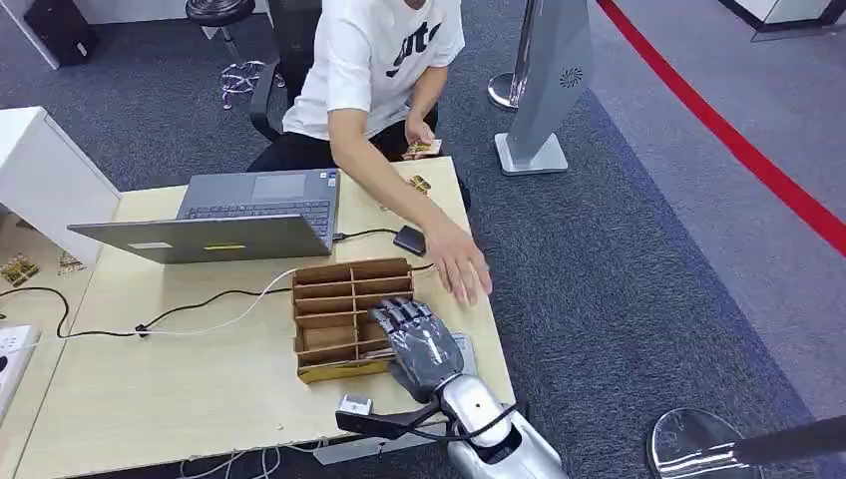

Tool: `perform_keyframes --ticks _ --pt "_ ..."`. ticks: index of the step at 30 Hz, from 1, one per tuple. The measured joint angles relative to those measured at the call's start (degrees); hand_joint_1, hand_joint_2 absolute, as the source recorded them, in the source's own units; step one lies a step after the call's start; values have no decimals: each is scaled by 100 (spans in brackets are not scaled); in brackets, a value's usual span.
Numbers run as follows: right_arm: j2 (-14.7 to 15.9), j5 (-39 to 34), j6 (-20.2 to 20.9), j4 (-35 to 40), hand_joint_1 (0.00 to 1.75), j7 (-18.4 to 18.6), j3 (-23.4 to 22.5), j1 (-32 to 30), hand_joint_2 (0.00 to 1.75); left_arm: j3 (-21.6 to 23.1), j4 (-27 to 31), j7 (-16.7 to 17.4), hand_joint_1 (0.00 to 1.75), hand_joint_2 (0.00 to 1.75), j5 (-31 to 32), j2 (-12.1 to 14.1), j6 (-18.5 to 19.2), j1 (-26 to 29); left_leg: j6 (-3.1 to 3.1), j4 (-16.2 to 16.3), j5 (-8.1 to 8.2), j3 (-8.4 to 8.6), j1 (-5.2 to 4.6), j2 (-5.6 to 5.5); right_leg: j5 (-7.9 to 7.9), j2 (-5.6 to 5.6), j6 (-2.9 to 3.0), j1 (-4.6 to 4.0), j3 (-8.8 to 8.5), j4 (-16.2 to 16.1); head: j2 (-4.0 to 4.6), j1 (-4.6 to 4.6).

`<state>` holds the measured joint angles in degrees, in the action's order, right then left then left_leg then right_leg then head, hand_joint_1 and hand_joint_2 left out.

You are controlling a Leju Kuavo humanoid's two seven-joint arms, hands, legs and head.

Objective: Pass the card to the sensor for recognition and then transmit it.

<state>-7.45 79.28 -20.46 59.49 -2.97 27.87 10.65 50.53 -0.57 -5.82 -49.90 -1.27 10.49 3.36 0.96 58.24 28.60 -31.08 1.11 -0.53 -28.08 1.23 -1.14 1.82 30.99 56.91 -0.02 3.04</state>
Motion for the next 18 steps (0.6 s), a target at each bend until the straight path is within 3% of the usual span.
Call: perform_keyframes --ticks 8,10,14,18 --pt "0 317 13 -50 147 271 7 40 175 0 0 18 0 175 -52 -7 -9 0 0 0 0 0 0 0 0 0 0 0 0 0 0 0" --pt "0 369 35 -85 162 315 9 56 175 0 0 18 0 175 -61 -7 -11 1 0 0 0 0 0 0 0 0 0 0 0 0 0 0" --pt "0 378 90 -179 175 339 13 112 175 0 0 18 0 175 -74 -7 -9 2 0 0 0 1 0 0 0 0 0 0 0 0 0 0" --pt "0 347 -43 -269 175 271 22 141 175 0 0 18 0 175 -103 -7 -9 5 0 0 0 1 0 0 0 0 0 0 0 0 0 0"
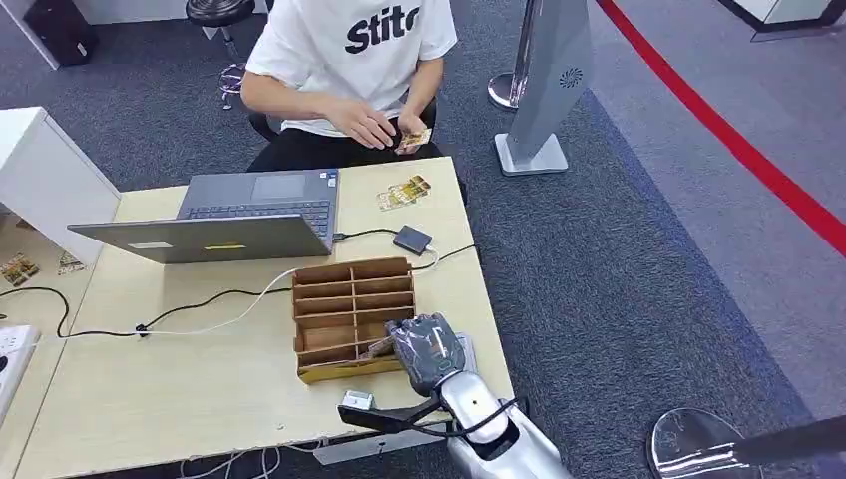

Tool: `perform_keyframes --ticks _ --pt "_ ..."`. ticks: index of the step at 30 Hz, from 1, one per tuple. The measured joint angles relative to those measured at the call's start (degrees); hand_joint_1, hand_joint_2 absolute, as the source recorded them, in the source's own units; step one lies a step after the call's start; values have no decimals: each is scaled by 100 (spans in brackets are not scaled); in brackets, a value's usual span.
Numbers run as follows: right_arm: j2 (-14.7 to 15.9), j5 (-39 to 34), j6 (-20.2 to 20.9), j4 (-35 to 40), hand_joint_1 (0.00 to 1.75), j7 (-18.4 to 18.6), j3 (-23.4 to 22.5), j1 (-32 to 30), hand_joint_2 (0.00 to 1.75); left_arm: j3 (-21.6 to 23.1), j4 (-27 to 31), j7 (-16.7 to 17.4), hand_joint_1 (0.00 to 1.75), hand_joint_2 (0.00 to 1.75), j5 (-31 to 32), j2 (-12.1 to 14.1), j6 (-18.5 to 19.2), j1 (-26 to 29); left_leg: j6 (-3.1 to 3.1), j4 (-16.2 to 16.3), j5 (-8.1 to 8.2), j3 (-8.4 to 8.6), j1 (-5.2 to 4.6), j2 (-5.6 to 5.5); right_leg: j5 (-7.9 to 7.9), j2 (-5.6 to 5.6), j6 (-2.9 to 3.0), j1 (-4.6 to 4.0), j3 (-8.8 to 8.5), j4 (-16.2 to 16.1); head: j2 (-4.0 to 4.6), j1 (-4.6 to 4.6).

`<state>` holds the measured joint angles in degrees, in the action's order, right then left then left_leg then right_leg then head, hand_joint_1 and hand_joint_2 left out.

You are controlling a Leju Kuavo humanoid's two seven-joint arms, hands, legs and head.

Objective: Pass the card to the sensor for recognition and then transmit it.

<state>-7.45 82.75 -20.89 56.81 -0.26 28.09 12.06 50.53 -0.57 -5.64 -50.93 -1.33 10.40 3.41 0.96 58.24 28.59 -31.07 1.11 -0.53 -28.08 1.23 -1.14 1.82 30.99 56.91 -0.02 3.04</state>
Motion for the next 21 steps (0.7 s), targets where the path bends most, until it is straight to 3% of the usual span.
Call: perform_keyframes --ticks 6,10,16,19,21 --pt "0 -114 -429 359 175 -177 0 -147 175 0 0 -2 0 175 -39 -9 -4 8 0 0 0 -1 0 0 0 0 0 0 2 0 0 0" --pt "2 -179 -488 654 175 -241 0 -234 175 0 0 -2 0 175 -48 -9 -7 9 0 0 1 -1 0 0 0 1 0 0 3 0 0 0" --pt "50 -507 -905 1467 175 -652 -24 -530 175 0 0 -2 0 175 -96 -11 -11 16 0 0 1 -1 0 0 0 1 0 0 3 -1 0 0" --pt "103 -763 -835 2016 175 -798 -70 -607 175 0 0 -2 0 175 -112 -11 -7 19 0 0 1 -2 -1 2 0 1 0 1 2 0 0 0" --pt "118 -861 -527 2265 175 -851 -79 -502 175 0 0 -2 0 175 -90 -4 9 17 0 0 1 -1 0 7 1 3 0 1 2 0 0 0"
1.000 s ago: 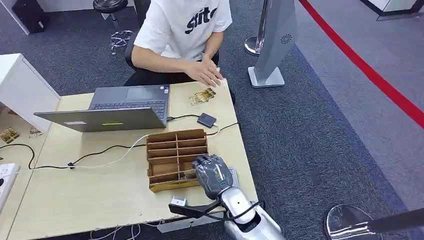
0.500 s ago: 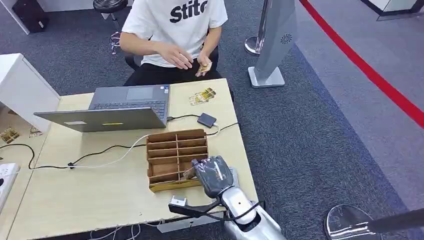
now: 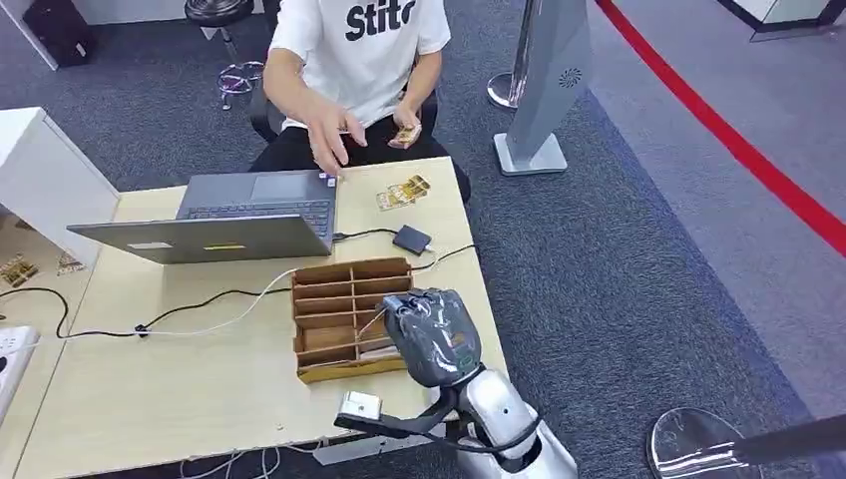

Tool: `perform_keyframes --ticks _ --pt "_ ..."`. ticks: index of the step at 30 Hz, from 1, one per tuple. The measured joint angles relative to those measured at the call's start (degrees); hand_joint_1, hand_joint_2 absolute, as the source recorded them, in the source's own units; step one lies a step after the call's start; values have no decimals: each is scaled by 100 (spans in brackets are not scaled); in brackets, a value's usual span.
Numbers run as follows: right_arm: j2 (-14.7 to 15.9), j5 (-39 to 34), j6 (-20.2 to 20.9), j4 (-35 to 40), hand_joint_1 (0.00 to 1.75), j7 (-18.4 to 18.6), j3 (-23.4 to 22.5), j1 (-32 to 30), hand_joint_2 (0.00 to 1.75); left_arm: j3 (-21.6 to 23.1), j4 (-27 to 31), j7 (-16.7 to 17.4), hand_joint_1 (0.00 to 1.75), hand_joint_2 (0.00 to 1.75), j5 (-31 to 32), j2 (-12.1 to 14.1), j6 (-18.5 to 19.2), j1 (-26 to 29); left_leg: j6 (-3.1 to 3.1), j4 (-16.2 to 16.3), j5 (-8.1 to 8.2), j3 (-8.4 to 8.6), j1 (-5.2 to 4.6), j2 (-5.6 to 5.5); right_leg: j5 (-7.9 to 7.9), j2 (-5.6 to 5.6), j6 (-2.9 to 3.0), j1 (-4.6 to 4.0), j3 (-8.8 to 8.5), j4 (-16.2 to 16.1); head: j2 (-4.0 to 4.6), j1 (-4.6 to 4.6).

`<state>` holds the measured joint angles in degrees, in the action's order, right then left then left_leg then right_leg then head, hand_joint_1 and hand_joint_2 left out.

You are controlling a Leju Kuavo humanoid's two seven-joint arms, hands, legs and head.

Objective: Pass the card to the sensor for recognition and then transmit it.

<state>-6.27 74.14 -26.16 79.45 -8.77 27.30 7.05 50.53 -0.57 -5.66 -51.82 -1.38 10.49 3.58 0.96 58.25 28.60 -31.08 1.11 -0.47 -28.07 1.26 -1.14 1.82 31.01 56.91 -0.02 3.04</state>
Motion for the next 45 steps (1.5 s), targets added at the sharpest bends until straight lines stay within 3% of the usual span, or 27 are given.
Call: perform_keyframes --ticks 3,7,12,19,20,21,24,29,39,42,45 --pt "-9 -249 477 63 175 -85 0 398 175 9 0 0 0 175 115 33 61 -13 -1 0 -4 0 1 0 2 1 0 -1 -1 3 0 0" --pt "-150 -729 1090 -502 175 -133 0 1500 175 148 0 2 0 175 365 146 295 -86 9 0 -23 3 2 5 15 6 2 -1 2 7 0 2" --pt "-372 -1093 1466 -1334 175 -149 -11 2470 175 300 0 7 0 175 525 221 424 -128 4 0 -28 -2 3 -5 18 -1 4 -2 1 12 0 2" --pt "-774 -778 1525 -3494 175 457 -247 4029 175 557 2 72 0 175 780 326 560 -249 4 0 -33 -2 3 -6 20 -2 2 -2 2 12 0 7" --pt "-820 -734 1518 -3724 103 483 -280 4150 175 577 2 76 0 175 787 334 564 -256 4 0 -33 -1 3 -6 20 -2 2 -2 2 12 0 0" --pt "-868 -712 1507 -3918 0 499 -304 4250 175 588 2 81 0 175 796 345 564 -263 4 0 -32 -1 4 -6 20 -1 2 -2 2 12 0 4" --pt "-999 -715 1488 -4302 0 439 -348 4392 175 627 2 83 0 175 804 356 564 -278 4 0 -32 -1 4 -5 20 0 2 -2 4 12 0 2" --pt "-1128 -1100 1687 -4606 0 -77 -523 4426 175 671 2 85 0 175 811 387 581 -283 4 0 -32 -7 4 -6 20 -1 2 -2 11 12 0 2" --pt "-1053 -2180 1858 -4629 0 -925 -1100 4337 175 671 2 83 0 175 780 439 658 -251 4 2 -32 -11 3 -7 20 -3 2 -2 16 8 0 2" --pt "-878 -3202 2107 -4450 0 -1334 -1472 4199 175 671 2 68 0 175 743 439 656 -227 4 6 -32 -12 3 -12 20 -8 2 -1 17 4 0 0" --pt "-476 -4498 2529 -4346 0 -1644 -2189 4046 175 673 2 68 0 175 726 439 647 -197 0 9 -30 -12 2 -27 20 -25 1 -1 10 -3 0 0"
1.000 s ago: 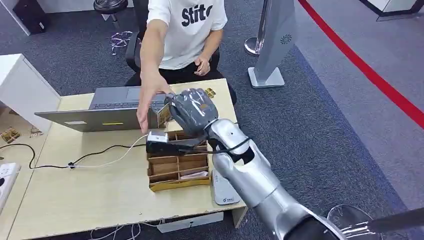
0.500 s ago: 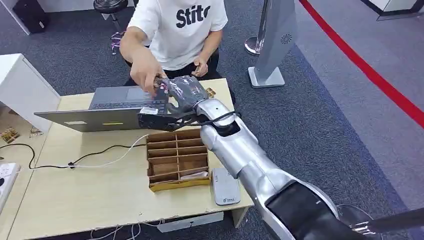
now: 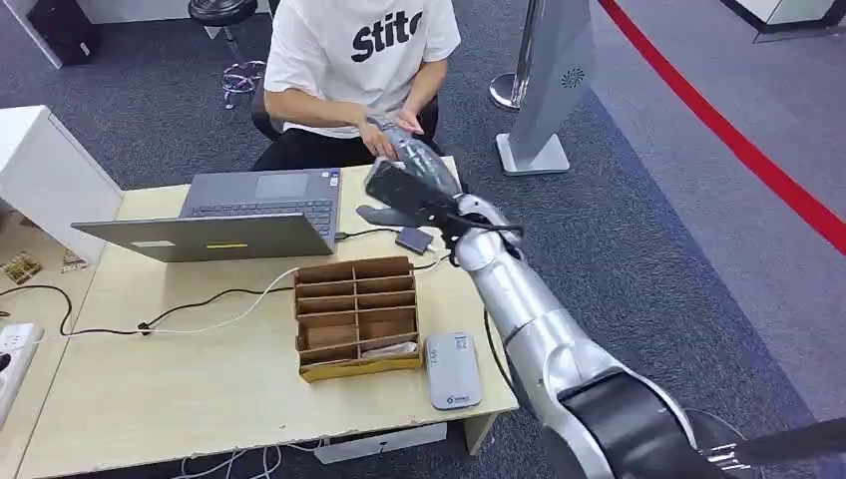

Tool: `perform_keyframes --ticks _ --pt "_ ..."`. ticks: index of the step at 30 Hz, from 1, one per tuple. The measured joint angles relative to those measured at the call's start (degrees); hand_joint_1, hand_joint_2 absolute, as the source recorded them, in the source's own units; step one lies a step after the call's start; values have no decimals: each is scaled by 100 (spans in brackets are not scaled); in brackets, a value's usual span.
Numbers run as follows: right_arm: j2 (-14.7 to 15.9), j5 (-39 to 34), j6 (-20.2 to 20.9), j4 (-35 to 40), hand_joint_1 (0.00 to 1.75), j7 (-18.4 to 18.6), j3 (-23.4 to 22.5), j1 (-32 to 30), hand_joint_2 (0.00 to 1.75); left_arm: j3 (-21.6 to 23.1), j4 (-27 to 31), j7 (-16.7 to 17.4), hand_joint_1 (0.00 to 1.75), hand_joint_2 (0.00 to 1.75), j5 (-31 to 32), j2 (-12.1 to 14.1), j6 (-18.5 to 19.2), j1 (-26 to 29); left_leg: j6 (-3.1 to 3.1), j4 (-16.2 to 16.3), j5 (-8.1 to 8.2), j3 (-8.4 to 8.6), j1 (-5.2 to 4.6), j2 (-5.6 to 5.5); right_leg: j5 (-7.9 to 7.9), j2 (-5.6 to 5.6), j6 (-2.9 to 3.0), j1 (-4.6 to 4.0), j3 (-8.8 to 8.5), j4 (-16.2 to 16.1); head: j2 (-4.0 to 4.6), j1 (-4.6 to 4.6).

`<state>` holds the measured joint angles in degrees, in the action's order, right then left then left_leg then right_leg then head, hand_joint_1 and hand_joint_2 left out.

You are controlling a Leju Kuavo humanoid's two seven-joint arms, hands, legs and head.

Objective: Pass the card to the sensor for recognition and then transmit it.

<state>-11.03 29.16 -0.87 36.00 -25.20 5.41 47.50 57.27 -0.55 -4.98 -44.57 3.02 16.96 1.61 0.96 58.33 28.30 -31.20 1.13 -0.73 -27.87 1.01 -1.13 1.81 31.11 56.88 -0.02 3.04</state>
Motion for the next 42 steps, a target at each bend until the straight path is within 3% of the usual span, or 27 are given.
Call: perform_keyframes --ticks 6,11,17,20,22,26,27,28,29,31,36,42 --pt "1086 -2248 611 -429 0 -879 -2077 -476 175 -2 0 0 0 175 48 -2 -9 27 -9 6 2 -2 0 -55 -1 -53 -14 -1 -34 -33 0 2" --pt "1854 -3387 1088 -1052 0 -963 -3870 -1524 175 -2 0 -68 0 175 15 -20 -15 47 -41 5 27 -2 0 -60 -16 -61 -35 -1 -50 -44 0 4" --pt "2058 -4330 1549 -1710 0 -91 -5372 -2991 175 -13 0 -168 0 175 -88 -44 -13 103 -41 -3 49 0 1 -67 -48 -69 -39 -3 -53 -42 0 0" --pt "1997 -4444 1444 -1985 0 523 -5872 -3569 175 -44 0 -184 0 175 -149 -50 -2 133 -32 -14 56 1 2 -61 -56 -67 -28 -4 -52 -41 0 2" --pt "1880 -4309 1139 -2124 0 973 -6062 -3856 175 -74 0 -184 0 175 -166 -55 0 138 -26 -18 60 3 2 -53 -57 -60 -28 -4 -52 -41 0 0" --pt "1595 -3686 427 -2328 0 2175 -6092 -4152 175 -142 -2 -184 0 175 -138 -55 26 145 -24 -19 60 16 3 -33 -57 -40 -27 -4 -52 -39 0 2" --pt "1542 -3457 329 -2367 148 2555 -6048 -4188 175 -149 0 -184 175 175 -109 -52 55 144 -24 -19 60 18 3 -30 -57 -40 -27 -4 -53 -39 0 -2" --pt "1492 -3078 290 -2404 169 2926 -5948 -4230 175 -151 0 -186 175 175 -72 -39 96 144 -24 -19 60 18 3 -29 -56 -39 -27 -3 -54 -39 0 2" --pt "1464 -2604 290 -2426 175 3091 -5764 -4273 175 -151 0 -186 175 175 -31 -20 142 144 -24 -19 59 18 2 -29 -56 -40 -27 -2 -55 -38 0 2" --pt "1444 -1786 336 -2446 175 2896 -5278 -4345 175 -151 0 -197 175 175 26 13 195 142 -23 -19 58 19 1 -26 -55 -39 -27 -2 -57 -38 0 2" --pt "1446 -902 506 -2452 175 2090 -4297 -4348 175 -151 0 -203 175 175 92 66 223 132 -23 -17 59 29 0 -19 -54 -28 -28 0 -65 -38 0 2" --pt "1427 -35 559 -2479 175 2289 -3316 -4300 175 -155 0 -203 175 175 171 112 295 128 -23 -16 59 35 0 -20 -55 -28 -27 -1 -65 -38 0 2"
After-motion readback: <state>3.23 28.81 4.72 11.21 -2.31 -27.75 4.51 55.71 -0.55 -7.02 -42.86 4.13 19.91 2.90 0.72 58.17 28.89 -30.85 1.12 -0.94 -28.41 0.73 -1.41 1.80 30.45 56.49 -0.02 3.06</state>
